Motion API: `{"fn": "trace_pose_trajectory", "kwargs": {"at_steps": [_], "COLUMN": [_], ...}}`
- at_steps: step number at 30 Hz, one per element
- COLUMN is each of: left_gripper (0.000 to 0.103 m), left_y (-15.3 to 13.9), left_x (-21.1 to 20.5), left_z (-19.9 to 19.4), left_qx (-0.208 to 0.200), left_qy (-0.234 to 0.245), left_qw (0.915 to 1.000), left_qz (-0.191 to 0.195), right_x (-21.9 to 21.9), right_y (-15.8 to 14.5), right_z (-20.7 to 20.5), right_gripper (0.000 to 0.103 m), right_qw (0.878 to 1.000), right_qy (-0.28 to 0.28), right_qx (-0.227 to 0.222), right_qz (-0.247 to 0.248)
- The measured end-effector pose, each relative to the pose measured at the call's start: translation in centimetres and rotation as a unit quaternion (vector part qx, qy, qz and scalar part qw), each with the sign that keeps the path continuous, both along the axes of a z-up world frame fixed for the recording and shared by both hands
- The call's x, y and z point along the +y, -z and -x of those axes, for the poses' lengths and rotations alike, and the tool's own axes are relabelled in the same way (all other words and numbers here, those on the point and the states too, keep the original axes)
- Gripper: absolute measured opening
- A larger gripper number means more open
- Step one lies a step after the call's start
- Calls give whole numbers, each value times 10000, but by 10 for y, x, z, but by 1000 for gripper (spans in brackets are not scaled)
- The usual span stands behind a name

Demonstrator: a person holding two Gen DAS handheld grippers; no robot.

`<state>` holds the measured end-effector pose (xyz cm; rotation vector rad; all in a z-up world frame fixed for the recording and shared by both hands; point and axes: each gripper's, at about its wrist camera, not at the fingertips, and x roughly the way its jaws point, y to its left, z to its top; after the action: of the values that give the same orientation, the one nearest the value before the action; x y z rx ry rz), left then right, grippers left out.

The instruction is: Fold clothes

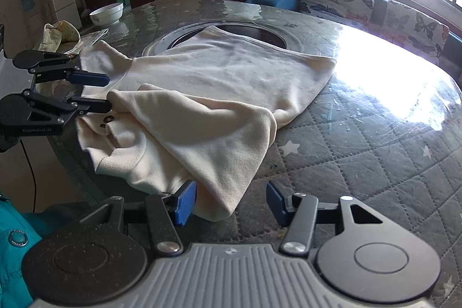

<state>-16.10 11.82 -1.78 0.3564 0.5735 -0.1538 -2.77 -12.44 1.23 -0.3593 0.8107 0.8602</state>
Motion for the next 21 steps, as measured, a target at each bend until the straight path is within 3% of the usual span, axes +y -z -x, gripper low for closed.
{"fn": "trace_pose_trajectory", "kwargs": {"at_steps": [2,5,9,17,21], "left_gripper": [41,11,6,6,6], "left_y": [3,5,-9,-50,-41], "left_x": [-3,-6,-7,-9,-6], "left_z": [-5,-11,-18,-23,-14], "left_qx": [-9,-73,-463,-1359,-1474], "left_qy": [123,239,115,-47,-19], "left_qw": [9998,9991,9974,9891,9852], "left_qz": [-147,-337,-547,-570,-873], "right_x": [1,2,3,10,10], "right_y": [0,1,1,7,8], "right_z": [0,0,0,3,8], "right_gripper": [54,54,54,54,52], "right_qw": [10000,10000,10000,9999,9995], "right_qy": [-7,17,55,108,62], "right_qx": [0,6,8,-32,-172], "right_qz": [7,4,-44,47,254]}}
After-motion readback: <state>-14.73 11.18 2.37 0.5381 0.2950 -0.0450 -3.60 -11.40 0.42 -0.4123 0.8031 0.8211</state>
